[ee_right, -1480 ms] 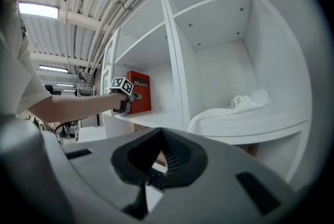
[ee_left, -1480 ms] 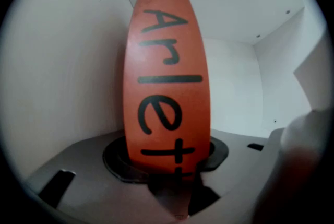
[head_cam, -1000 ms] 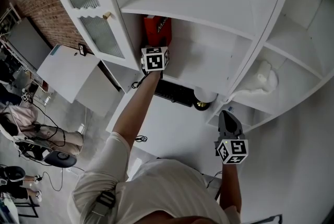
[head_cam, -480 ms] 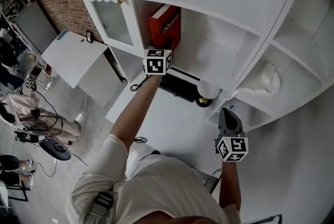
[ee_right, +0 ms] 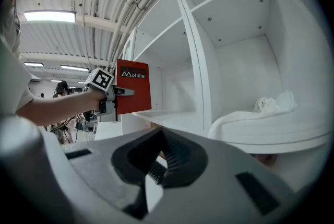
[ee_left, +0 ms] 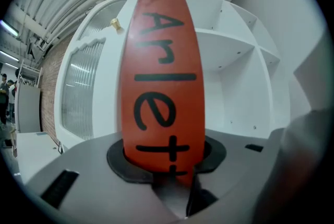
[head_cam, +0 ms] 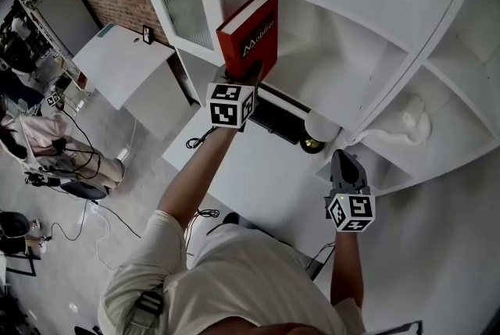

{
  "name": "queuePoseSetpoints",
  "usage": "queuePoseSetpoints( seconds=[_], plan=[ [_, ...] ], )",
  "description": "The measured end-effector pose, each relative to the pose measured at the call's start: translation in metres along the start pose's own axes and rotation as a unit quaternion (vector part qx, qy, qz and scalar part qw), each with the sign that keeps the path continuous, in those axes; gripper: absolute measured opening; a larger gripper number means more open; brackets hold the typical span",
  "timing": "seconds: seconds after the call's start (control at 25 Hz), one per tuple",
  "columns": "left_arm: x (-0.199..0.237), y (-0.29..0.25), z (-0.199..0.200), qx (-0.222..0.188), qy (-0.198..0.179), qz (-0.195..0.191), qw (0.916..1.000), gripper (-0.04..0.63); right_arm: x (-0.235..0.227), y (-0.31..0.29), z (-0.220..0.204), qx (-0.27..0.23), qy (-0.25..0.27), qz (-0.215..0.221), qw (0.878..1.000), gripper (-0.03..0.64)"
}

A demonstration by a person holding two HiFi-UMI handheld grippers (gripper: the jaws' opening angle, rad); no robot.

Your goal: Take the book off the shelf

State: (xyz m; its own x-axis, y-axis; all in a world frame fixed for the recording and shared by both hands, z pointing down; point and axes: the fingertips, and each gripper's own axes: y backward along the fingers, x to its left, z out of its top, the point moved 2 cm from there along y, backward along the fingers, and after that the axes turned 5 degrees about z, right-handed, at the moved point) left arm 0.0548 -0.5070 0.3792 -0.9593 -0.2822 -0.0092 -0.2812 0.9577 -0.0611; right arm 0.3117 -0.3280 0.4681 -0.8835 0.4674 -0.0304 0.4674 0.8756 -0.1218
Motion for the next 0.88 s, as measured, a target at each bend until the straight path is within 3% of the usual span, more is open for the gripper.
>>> queuePoseSetpoints(
  seconds=[0.4, 0.88],
  plan=[
    [0.027, 0.056, 0.0, -0.023, 0.008, -0.001, 0.9997, 0.149, 0.022, -0.027, 0.01, -0.005, 0.012, 0.015, 1.0, 0.002],
    [0.071, 0.118, -0.02, -0.026, -0.012, -0.002, 0.9996, 0.15, 0.07, -0.053, 0.029, -0.011, 0.037, 0.015, 0.999, 0.002]
  ],
)
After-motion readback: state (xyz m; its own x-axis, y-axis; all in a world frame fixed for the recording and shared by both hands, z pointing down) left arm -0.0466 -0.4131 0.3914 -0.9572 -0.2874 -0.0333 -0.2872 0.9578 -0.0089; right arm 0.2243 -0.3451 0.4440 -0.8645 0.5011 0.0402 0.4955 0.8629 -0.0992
